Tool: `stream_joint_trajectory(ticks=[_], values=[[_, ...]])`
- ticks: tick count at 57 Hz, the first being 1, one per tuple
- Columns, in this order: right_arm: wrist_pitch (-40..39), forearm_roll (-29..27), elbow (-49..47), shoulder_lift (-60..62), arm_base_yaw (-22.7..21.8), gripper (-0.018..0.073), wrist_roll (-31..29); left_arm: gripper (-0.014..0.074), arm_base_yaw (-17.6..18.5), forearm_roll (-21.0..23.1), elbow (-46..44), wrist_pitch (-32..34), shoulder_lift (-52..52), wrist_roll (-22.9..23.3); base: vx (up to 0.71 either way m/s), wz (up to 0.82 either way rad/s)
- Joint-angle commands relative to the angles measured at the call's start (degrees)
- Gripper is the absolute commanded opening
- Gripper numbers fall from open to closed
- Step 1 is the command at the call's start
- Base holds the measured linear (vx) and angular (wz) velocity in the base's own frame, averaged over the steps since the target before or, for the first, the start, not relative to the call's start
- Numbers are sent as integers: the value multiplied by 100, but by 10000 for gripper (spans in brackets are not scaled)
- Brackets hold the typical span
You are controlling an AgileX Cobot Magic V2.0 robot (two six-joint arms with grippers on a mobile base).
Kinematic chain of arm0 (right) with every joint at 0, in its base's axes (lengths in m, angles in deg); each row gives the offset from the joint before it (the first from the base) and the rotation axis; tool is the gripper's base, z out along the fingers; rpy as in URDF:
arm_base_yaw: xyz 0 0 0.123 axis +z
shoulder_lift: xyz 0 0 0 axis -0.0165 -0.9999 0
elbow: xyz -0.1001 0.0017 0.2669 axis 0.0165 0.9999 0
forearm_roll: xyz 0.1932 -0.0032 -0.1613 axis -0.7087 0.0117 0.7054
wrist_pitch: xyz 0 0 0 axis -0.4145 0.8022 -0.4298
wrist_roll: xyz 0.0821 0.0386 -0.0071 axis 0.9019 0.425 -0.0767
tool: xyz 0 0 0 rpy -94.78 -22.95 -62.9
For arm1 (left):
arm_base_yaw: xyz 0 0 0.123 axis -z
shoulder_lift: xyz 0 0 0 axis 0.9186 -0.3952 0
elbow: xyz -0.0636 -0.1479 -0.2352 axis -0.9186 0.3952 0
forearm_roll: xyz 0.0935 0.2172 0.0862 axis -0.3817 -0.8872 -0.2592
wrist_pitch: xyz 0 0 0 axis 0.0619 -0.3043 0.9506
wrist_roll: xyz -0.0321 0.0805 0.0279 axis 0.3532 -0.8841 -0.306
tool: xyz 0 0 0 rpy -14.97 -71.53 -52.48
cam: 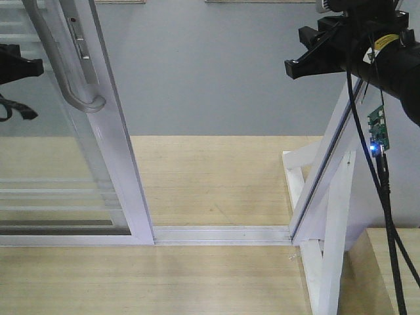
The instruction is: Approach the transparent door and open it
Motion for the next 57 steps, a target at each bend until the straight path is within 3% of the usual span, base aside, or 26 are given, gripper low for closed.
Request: stream_joint_trajectory(ticks=[1, 14, 23, 33, 45, 57], values=[[-161, -18, -159, 394, -37, 216, 82, 125, 12, 20, 196, 451, 602, 11, 0, 0], [800, -18, -100, 1261, -37, 149, 361, 125, 12, 20, 1248, 478, 1671, 11, 0, 0], [756, -18, 599, 2115, -37, 132, 366, 125, 45, 20, 1835, 431, 2383, 11, 0, 0], [740, -18, 1714, 3385, -37, 113, 535, 103, 62, 20, 2376, -153, 3203, 11, 0, 0], [1092, -18, 2818, 5119, -37, 111, 610, -9, 463, 66, 3004, -976, 4217, 11, 0, 0], [1471, 11, 3684, 6558, -37, 111, 683, -8, 552, 563, 3447, -1407, 5211, 40, 0, 0]])
